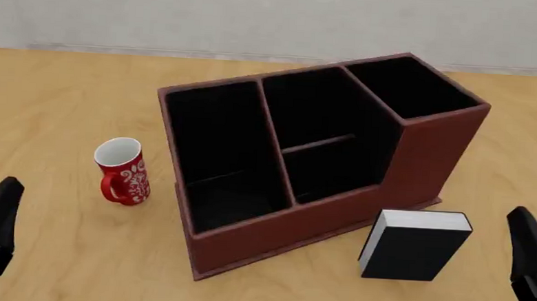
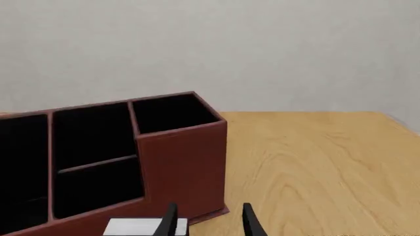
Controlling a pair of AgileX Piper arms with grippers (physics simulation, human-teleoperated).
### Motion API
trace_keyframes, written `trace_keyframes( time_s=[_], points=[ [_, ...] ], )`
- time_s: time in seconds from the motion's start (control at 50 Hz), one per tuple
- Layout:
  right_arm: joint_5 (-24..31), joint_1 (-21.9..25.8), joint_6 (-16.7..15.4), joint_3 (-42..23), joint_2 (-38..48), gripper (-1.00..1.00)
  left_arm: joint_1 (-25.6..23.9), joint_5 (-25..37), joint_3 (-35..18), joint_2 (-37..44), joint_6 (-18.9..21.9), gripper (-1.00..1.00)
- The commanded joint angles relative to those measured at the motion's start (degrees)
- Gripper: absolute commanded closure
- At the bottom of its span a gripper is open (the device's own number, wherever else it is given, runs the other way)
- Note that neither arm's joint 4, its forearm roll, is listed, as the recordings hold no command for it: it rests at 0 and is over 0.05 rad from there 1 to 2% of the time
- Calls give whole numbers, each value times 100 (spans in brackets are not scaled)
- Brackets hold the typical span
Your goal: Pick up the book and place it in the back compartment of the caddy.
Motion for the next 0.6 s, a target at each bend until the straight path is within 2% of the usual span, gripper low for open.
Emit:
trace_keyframes(
  time_s=[0.02,0.22,0.24,0.5,0.6],
  points=[
    [-44,-20,40,-4,87,-100,-191,157,-94,-166,132,-100],
    [15,-15,-22,-10,-18,-100,-496,194,-255,-156,203,-100],
    [8,-18,9,-8,12,-100,-476,289,-437,-116,176,-100],
    [-110,-21,25,-1,136,-100,-781,422,-862,52,119,-100],
    [-93,-21,27,-2,121,-100,-1085,441,-1120,359,125,-100]
  ],
)
